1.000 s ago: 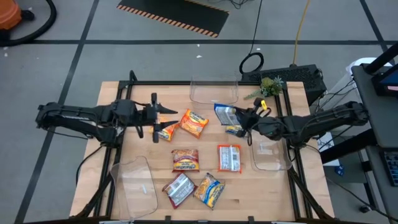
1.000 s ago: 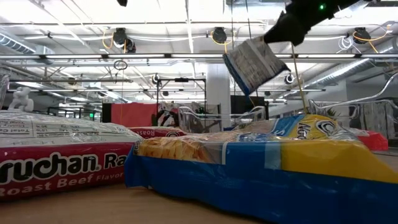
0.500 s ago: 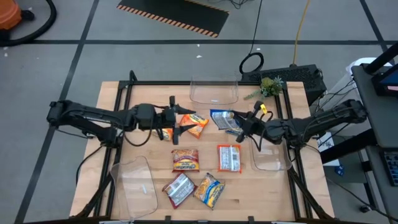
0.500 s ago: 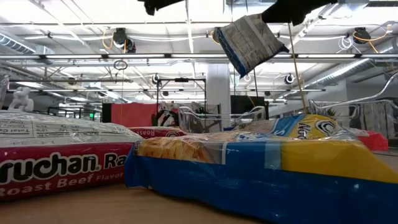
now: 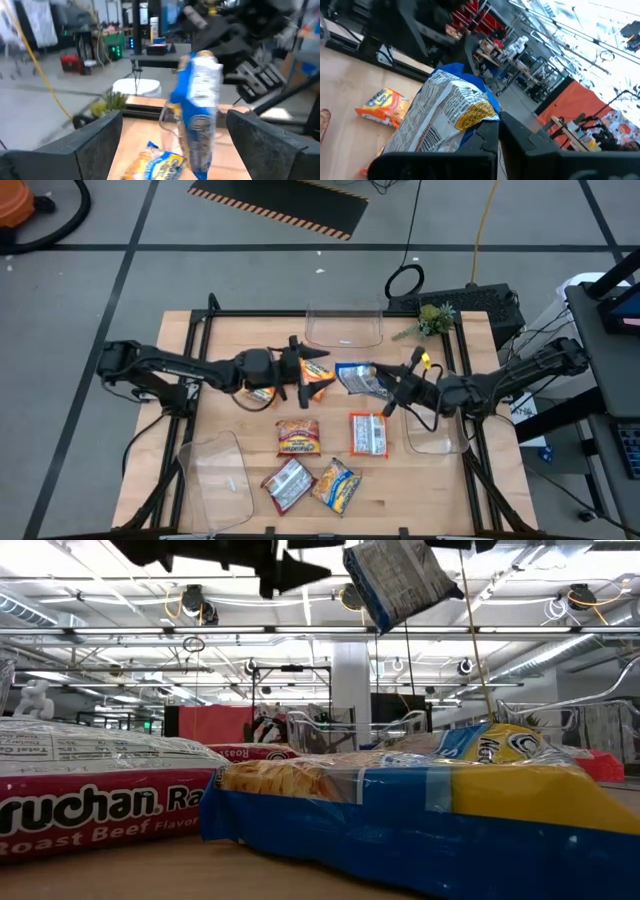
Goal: Sort Maruchan noodles
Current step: Put the top blue noodle pack into the top transparent bin
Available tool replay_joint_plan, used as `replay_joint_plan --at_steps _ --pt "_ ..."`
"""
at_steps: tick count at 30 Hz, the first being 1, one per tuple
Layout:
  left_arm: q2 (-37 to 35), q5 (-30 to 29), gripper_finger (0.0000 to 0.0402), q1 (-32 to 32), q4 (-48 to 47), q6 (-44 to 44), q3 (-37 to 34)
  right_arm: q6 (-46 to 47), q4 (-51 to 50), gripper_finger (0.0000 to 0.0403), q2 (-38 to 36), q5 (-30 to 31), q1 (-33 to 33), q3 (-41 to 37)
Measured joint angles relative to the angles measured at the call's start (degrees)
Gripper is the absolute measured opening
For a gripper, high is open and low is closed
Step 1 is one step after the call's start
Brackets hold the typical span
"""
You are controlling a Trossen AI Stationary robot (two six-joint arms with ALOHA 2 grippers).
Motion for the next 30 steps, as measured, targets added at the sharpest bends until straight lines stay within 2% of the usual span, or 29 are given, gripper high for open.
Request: replay_joint_plan --at_steps 3,7,18,22,30 --pt "2.2 4.7 0.0363 1.2 4.1 -3.6 0.0 -0.9 1.0 0.0000 0.0 0.0 0.6 0.0" --pt "5.8 10.0 0.0363 1.3 10.6 -3.3 0.0 -1.2 1.1 0.0000 0.0 0.0 0.8 0.0" --pt "13.4 9.3 0.0356 1.0 23.9 -0.9 0.1 -1.2 0.9 0.0000 0.0 0.1 0.8 0.0" --pt "13.6 9.1 0.0322 1.1 23.6 -0.7 0.1 -1.2 0.9 0.0000 0.0 0.1 0.8 0.0" --pt "13.6 9.2 0.0217 1.2 22.4 -0.3 0.1 -1.2 0.9 0.0000 0.0 0.2 0.8 0.0"
